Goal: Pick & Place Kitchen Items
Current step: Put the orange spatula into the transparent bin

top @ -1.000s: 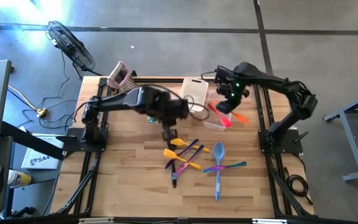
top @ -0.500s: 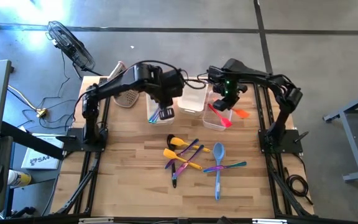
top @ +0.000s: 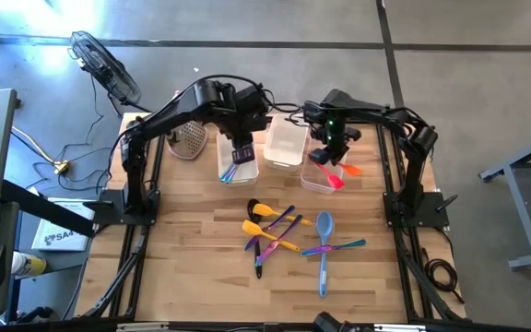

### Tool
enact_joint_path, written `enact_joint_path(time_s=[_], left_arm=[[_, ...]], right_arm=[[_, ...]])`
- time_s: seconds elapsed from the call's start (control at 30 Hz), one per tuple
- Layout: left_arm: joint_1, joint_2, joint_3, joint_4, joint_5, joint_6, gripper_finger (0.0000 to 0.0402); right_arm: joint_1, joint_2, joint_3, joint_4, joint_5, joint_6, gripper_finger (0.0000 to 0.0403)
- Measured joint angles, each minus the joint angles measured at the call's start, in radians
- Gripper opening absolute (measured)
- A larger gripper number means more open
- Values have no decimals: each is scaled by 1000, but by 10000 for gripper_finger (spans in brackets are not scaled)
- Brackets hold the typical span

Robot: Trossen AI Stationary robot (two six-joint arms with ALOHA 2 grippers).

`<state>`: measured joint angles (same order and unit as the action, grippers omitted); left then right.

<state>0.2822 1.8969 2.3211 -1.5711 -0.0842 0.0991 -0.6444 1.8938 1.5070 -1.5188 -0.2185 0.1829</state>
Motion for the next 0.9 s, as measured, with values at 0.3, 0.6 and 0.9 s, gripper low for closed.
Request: enact_joint_path(time_s=[0.3, 0.6, 0.9], left_arm=[[0, 0, 0, 0, 5, 46, 31], [0, 0, 0, 0, 5, 54, 31], [0, 1, 0, 0, 5, 54, 31]], right_arm=[[-22, 3, 0, 79, -71, 31, 33], [-40, 14, 0, 113, -135, 28, 34], [-39, 14, 0, 127, -159, 53, 35]])
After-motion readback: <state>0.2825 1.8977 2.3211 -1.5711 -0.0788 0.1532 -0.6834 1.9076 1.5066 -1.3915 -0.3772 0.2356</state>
